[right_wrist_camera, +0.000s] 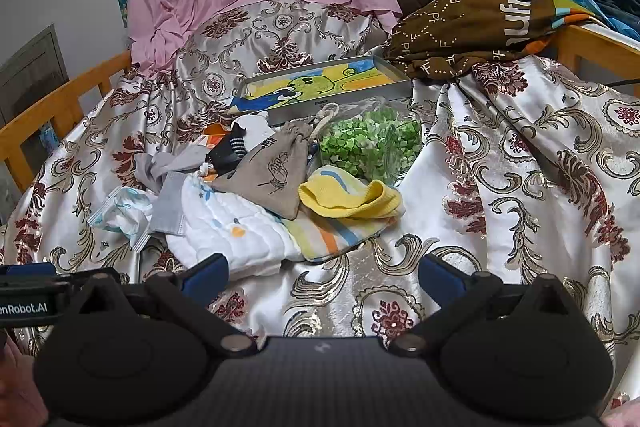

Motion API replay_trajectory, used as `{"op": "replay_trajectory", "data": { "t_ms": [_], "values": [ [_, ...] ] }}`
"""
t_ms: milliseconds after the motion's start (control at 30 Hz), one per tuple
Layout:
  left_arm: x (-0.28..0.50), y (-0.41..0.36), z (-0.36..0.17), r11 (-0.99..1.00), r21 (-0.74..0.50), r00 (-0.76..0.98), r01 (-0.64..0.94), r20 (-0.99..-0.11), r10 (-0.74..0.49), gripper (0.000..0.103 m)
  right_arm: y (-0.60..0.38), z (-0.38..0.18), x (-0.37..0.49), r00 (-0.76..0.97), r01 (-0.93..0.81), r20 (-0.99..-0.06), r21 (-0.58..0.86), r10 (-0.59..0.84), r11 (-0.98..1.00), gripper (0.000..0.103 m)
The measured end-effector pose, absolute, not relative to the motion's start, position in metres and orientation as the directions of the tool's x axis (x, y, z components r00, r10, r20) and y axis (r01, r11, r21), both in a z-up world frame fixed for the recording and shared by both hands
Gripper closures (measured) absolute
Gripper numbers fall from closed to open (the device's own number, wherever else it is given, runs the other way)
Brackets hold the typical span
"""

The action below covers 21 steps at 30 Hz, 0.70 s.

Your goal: Organize soft objects

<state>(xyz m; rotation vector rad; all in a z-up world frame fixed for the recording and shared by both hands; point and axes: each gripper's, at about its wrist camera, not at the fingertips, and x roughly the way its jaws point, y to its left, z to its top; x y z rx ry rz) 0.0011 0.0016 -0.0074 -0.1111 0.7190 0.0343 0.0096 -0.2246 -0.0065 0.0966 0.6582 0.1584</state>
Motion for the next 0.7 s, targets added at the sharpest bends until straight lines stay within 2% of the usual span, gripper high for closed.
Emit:
{"op": "replay_trajectory", "data": {
  "t_ms": [700],
  "values": [
    [0.0014,0.0017,-0.0074,0.993,-0.089,0.751,-0.071,-0.660,-0.006,0.001,-0.2245,-0.0063,0.0097,0.779,-0.116,-0.601,0.140,0.177,0.983,0.000]
  ]
}}
